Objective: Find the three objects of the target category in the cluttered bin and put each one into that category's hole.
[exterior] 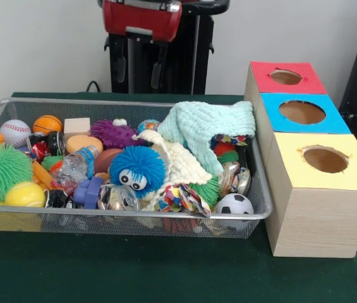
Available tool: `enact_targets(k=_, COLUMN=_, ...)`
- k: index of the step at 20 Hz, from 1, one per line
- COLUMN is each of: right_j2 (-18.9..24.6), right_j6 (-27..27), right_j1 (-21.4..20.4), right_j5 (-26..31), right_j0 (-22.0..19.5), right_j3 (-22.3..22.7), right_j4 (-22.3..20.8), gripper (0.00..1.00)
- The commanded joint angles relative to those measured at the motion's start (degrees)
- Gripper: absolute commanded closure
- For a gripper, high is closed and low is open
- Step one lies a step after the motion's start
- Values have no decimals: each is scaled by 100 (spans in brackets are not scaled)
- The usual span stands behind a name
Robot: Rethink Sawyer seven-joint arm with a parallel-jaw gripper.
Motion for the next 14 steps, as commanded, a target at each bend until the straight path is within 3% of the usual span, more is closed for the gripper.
enact_targets(k=1, right_j2=726, right_j6=-450, right_j1=644, right_j5=-568, right_j0=-354, right_j3=-190, right_j4=-691, gripper=0)
enact_targets(k=8, right_j2=1053, right_j6=-338, right_j1=985, right_j5=-933, right_j0=-739, right_j3=-183, right_j4=-962, gripper=0)
enact_targets(k=14, right_j2=1085, right_j6=-60, right_j1=1197, right_j5=-1174, right_j0=-765, right_j3=-188, right_j4=-1134, gripper=0)
